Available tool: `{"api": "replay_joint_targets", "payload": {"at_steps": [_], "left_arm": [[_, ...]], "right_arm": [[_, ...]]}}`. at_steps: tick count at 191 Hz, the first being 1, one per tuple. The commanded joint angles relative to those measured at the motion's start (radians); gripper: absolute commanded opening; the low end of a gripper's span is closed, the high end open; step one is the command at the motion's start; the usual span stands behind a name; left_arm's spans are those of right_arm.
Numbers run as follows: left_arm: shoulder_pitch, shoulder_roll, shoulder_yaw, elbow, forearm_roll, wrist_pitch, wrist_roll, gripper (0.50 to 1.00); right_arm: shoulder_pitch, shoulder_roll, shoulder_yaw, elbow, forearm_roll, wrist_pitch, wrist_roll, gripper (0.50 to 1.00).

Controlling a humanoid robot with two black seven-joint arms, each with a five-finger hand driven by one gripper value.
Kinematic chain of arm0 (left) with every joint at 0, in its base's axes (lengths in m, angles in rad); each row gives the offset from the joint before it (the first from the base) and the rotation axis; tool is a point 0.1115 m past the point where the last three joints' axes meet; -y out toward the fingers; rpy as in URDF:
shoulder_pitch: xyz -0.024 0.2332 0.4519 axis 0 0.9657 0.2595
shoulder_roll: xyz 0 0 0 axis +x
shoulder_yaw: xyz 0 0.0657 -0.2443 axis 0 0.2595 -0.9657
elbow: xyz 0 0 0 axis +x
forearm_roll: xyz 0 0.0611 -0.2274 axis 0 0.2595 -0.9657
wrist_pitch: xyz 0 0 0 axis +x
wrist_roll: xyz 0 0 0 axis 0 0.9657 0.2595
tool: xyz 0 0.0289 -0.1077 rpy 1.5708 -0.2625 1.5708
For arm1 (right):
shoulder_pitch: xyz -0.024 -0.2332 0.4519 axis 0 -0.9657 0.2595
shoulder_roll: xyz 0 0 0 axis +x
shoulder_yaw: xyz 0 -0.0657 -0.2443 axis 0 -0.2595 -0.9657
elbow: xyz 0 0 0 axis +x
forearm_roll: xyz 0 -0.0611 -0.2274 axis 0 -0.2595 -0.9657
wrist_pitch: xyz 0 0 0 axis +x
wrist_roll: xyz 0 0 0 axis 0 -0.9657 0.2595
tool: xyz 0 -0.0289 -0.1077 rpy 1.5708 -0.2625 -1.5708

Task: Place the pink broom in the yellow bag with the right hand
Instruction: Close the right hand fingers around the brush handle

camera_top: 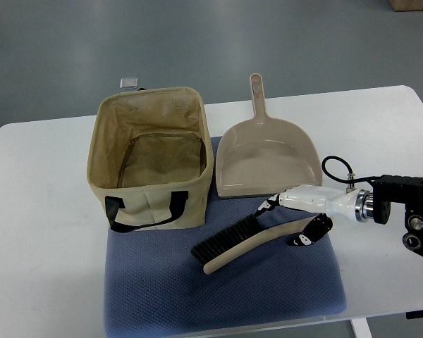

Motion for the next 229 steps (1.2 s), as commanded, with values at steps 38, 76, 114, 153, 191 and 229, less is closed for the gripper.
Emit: {"api": "replay_joint_targets", "payload": {"at_steps": [38, 76, 114, 153, 191, 229], "left_arm": [[0.0, 0.0, 0.0, 0.0, 0.0, 0.0, 0.0, 1.0], [0.0, 0.0, 0.0, 0.0, 0.0, 0.0, 0.0, 1.0], [0.0, 0.0, 0.0, 0.0, 0.0, 0.0, 0.0, 1.0], [0.0, 0.0, 0.0, 0.0, 0.0, 0.0, 0.0, 1.0], [0.0, 0.0, 0.0, 0.0, 0.0, 0.0, 0.0, 1.0], [0.0, 0.0, 0.0, 0.0, 0.0, 0.0, 0.0, 1.0]], "right_arm": [[-0.019, -0.009, 0.002, -0.002, -0.041, -0.003, -0.019, 0.699], [-0.025, 0.0, 0.002, -0.002, -0.066, -0.004, -0.025, 0.69], [-0.028, 0.008, 0.0, 0.0, -0.075, -0.009, -0.05, 0.69], [-0.03, 0.011, 0.002, -0.002, -0.089, -0.009, -0.053, 0.533], [-0.031, 0.009, 0.005, -0.003, -0.092, -0.042, -0.053, 0.5], [-0.024, 0.002, 0.037, -0.006, -0.089, -0.098, -0.053, 0.5]]}}
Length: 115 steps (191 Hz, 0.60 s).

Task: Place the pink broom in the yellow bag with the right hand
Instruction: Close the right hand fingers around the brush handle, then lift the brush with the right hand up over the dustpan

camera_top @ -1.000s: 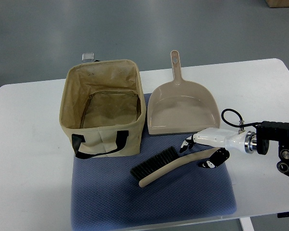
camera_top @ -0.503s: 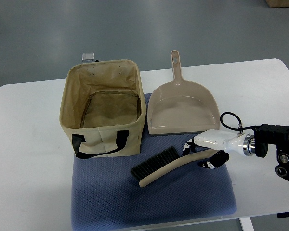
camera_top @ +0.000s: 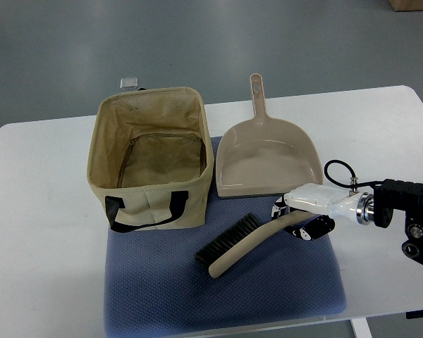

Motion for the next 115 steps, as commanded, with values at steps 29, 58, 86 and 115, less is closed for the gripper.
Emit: {"api": "replay_joint_targets", "payload": {"at_steps": [29, 58, 86, 115], "left_arm": [[0.0, 0.0, 0.0, 0.0, 0.0, 0.0, 0.0, 1.0], [0.0, 0.0, 0.0, 0.0, 0.0, 0.0, 0.0, 1.0], [0.0, 0.0, 0.0, 0.0, 0.0, 0.0, 0.0, 1.0], [0.0, 0.0, 0.0, 0.0, 0.0, 0.0, 0.0, 1.0]], "right_arm": [[0.011, -0.009, 0.094, -0.008, 0.009, -0.057, 0.002, 0.5], [0.011, -0.041, 0.133, -0.011, 0.015, -0.081, 0.003, 0.5], [0.014, -0.061, 0.183, -0.014, 0.022, -0.101, 0.003, 0.5], [0.042, -0.092, 0.232, -0.036, 0.033, -0.103, 0.003, 0.5]]}}
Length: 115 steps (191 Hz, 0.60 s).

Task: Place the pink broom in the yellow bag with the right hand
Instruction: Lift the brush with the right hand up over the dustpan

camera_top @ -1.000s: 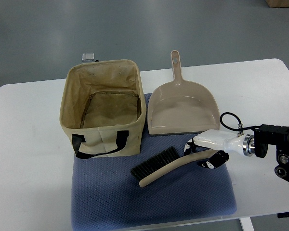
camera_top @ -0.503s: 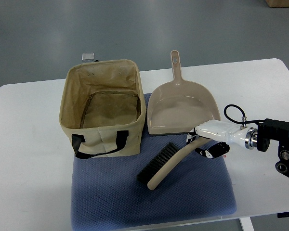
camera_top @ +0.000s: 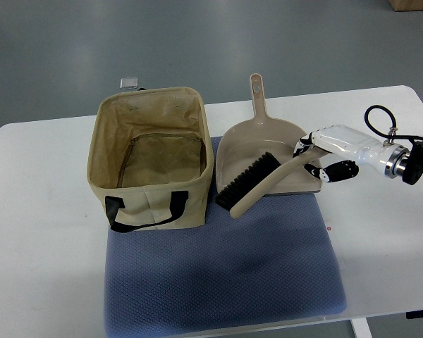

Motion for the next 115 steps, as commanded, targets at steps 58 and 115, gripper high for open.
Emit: {"api": "replay_joint_targets", "payload": {"at_steps": [58, 115], "left_arm": [[0.0, 0.0, 0.0, 0.0, 0.0, 0.0, 0.0, 1.0], [0.0, 0.0, 0.0, 0.0, 0.0, 0.0, 0.0, 1.0]], "right_arm": [[0.18, -0.083, 0.047, -0.077, 0.066, 0.0, -0.001, 0.5], [0.414, -0.034, -0.015, -0.104, 0.057, 0.043, -0.004, 0.5]]}}
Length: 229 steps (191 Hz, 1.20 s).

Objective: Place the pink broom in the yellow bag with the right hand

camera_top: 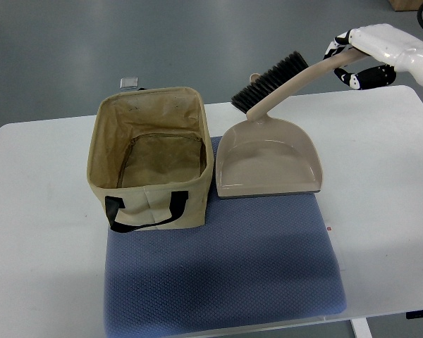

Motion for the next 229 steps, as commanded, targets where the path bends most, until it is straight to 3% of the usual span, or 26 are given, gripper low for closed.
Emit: {"api": "replay_joint_targets", "payload": {"at_steps": [1, 53, 94, 152, 164, 167, 169, 176, 184, 197, 229], "left_arm": [[0.0, 0.0, 0.0, 0.0, 0.0, 0.0, 0.0, 1.0], [0.0, 0.0, 0.0, 0.0, 0.0, 0.0, 0.0, 1.0], [0.0, 0.0, 0.0, 0.0, 0.0, -0.002, 0.0, 1.0], [0.0, 0.0, 0.0, 0.0, 0.0, -0.002, 0.0, 1.0], [0.0, 0.0, 0.0, 0.0, 0.0, 0.0, 0.0, 1.0], [0.0, 0.0, 0.0, 0.0, 0.0, 0.0, 0.0, 1.0], [0.0, 0.0, 0.0, 0.0, 0.0, 0.0, 0.0, 1.0], [0.0, 0.0, 0.0, 0.0, 0.0, 0.0, 0.0, 1.0], [0.0, 0.0, 0.0, 0.0, 0.0, 0.0, 0.0, 1.0], [0.0, 0.0, 0.0, 0.0, 0.0, 0.0, 0.0, 1.0], [0.0, 0.0, 0.0, 0.0, 0.0, 0.0, 0.0, 1.0]], "right_arm": [[0.089, 0.033, -0.041, -0.004, -0.006, 0.025, 0.0, 0.5], [0.28, 0.181, -0.256, -0.021, -0.018, 0.034, -0.005, 0.5], [0.296, 0.278, -0.307, -0.047, -0.02, 0.041, -0.034, 0.5], [0.286, 0.327, -0.31, -0.056, -0.018, 0.028, -0.035, 0.5], [0.283, 0.33, -0.307, -0.055, -0.012, 0.024, -0.034, 0.623], [0.282, 0.33, -0.305, -0.056, -0.008, 0.019, -0.034, 0.676], [0.282, 0.33, -0.305, -0.056, -0.007, 0.019, -0.034, 0.676], [0.28, 0.332, -0.302, -0.055, -0.003, 0.013, -0.034, 0.788], [0.28, 0.336, -0.302, -0.055, -0.001, 0.007, -0.034, 0.856], [0.276, 0.346, -0.298, -0.055, 0.0, 0.007, -0.032, 0.887], [0.273, 0.333, -0.288, -0.055, 0.002, 0.005, -0.031, 0.889]]}}
